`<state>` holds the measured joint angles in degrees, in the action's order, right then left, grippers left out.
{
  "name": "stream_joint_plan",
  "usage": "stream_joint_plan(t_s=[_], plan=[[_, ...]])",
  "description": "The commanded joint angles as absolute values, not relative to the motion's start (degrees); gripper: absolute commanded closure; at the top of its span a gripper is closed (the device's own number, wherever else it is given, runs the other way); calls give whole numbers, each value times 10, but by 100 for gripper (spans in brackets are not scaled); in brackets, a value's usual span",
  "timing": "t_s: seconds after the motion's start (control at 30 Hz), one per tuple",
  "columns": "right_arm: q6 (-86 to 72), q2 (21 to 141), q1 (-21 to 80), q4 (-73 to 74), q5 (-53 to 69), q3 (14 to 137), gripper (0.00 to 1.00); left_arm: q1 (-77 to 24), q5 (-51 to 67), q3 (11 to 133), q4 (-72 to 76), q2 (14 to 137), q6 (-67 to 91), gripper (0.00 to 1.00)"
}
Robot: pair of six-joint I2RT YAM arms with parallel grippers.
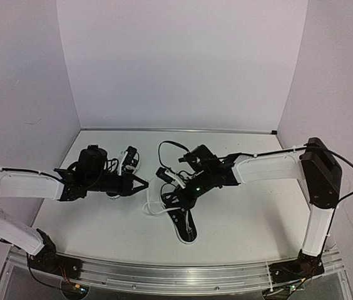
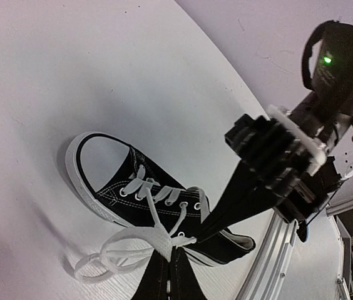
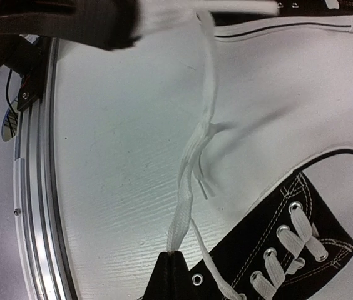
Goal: Tie the shoes
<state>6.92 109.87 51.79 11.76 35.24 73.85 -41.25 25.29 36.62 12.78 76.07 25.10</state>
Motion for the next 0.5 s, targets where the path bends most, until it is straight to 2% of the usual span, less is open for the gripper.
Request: stream_joint_plan(t_s=[0.0,0.23,0.47], plan=[[78,1055,516,92,322,717,100,-413,272,397,260,851,310,100],[79,1057,517,82,300,709,100,-427,319,457,286,971,308,100],[79,1057,518,80,283,716,100,-444,357,491,273,1030,282,100]])
